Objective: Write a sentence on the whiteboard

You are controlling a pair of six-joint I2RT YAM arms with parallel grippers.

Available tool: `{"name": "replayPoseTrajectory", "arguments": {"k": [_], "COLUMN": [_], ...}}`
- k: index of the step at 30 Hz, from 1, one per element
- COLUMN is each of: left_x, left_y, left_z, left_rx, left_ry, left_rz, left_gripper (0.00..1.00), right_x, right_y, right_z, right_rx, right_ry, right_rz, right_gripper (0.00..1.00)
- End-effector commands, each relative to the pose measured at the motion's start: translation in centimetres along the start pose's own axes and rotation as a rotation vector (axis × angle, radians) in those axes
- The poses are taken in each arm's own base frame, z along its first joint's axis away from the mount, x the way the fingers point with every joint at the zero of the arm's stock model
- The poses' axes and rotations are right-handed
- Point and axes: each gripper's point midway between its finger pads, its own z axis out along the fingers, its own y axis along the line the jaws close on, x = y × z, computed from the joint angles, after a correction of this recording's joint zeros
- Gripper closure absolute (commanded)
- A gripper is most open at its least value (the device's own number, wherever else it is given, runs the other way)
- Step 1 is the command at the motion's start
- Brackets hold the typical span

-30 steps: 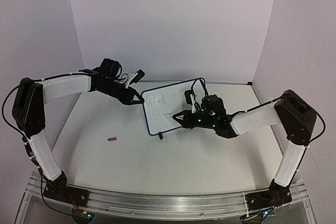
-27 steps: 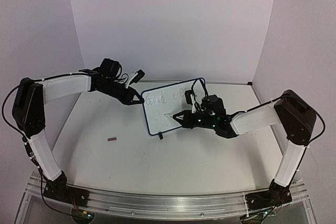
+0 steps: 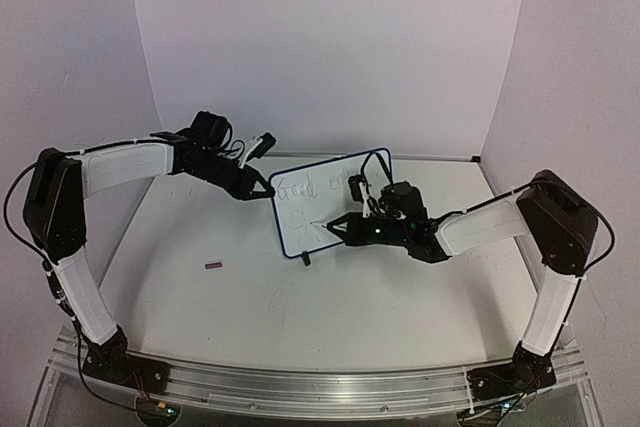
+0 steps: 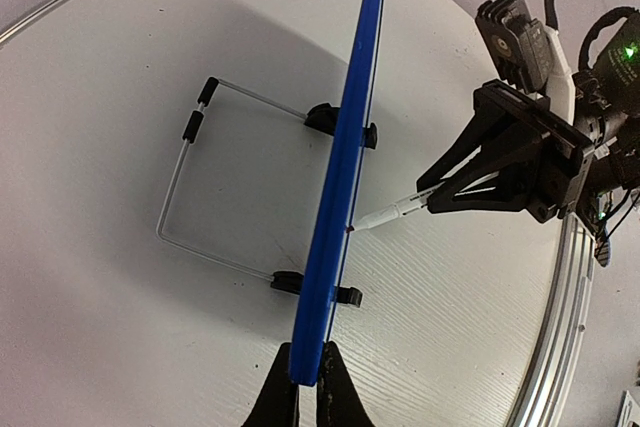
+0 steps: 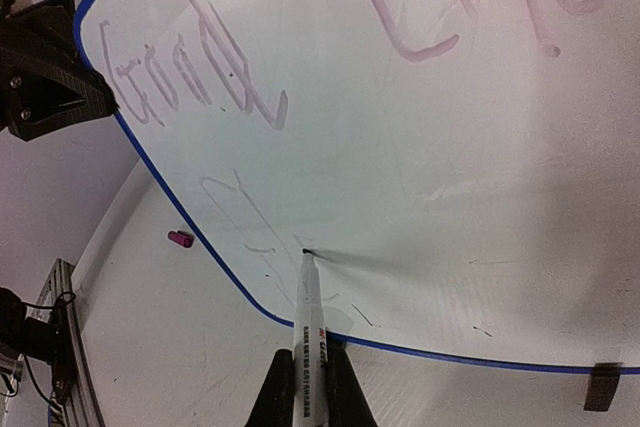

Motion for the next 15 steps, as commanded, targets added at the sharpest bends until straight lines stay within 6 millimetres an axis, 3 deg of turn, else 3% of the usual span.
{"name": "replayPoseTrajectory", "arguments": {"k": [1,15], "left_x": [4.3,4.3], "left_y": [0.7,0.7], "left_z": [2.0,2.0], "left_rx": [-0.034,-0.033], "left_ry": [0.152,0.153], "left_rz": [-0.030,-0.029], "left_gripper": [1.00,1.00], "right_x": [0.4,-1.3], "right_y": [-1.5,-1.0], "right_z": [0.0,-1.3], "right_rx": [0.057,0.085], "right_ry": [0.001,-0.034], "right_rz": [-0.006,-0.036], "right_gripper": [1.00,1.00]}}
